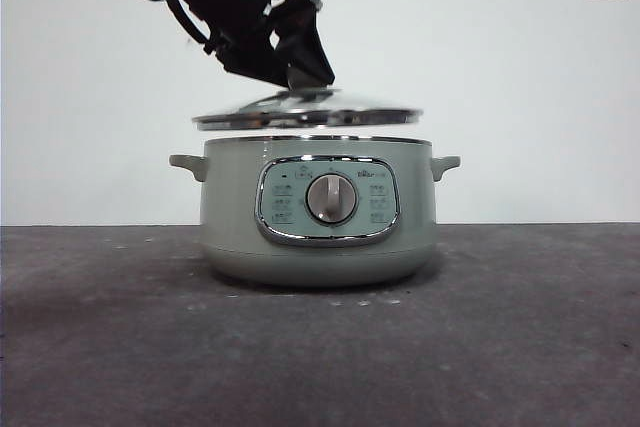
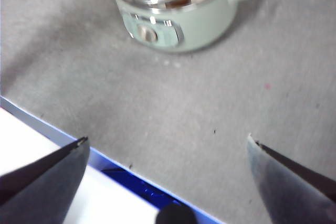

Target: Pick up the potato,open the lid,put the potato in the pot,close the lid

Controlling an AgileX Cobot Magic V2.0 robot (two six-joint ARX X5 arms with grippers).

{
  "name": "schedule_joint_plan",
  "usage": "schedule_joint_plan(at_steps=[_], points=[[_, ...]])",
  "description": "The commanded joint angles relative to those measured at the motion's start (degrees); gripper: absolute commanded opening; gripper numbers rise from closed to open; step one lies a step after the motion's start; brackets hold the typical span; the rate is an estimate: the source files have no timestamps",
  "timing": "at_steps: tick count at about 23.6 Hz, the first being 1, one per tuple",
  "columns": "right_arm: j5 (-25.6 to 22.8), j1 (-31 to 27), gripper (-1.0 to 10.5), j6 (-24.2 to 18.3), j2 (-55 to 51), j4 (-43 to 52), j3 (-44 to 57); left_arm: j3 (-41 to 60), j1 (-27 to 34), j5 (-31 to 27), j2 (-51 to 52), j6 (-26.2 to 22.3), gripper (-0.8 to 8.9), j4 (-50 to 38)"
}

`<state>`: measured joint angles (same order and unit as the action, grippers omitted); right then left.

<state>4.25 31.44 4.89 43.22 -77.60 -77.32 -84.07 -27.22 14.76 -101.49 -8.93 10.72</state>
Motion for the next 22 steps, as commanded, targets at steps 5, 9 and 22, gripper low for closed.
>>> schedule_joint_plan(at_steps=[5, 9, 22], points=[[-0.24, 0.07, 5.0, 1.62, -1.90, -1.31, 2.40, -1.55, -0.22, 0.17, -1.79, 0.00, -0.08, -4.42], [-0.26, 0.07, 5.0, 1.60, -1.90, -1.31, 2.51, -1.55, -0.48, 0.17, -1.81, 0.07, -0.08, -6.54], [-1.73, 0.07, 5.0, 1.57, -1.90, -1.31, 2.51, -1.55, -1.57, 0.17, -3.54, 0.94, -0.08, -7.37]])
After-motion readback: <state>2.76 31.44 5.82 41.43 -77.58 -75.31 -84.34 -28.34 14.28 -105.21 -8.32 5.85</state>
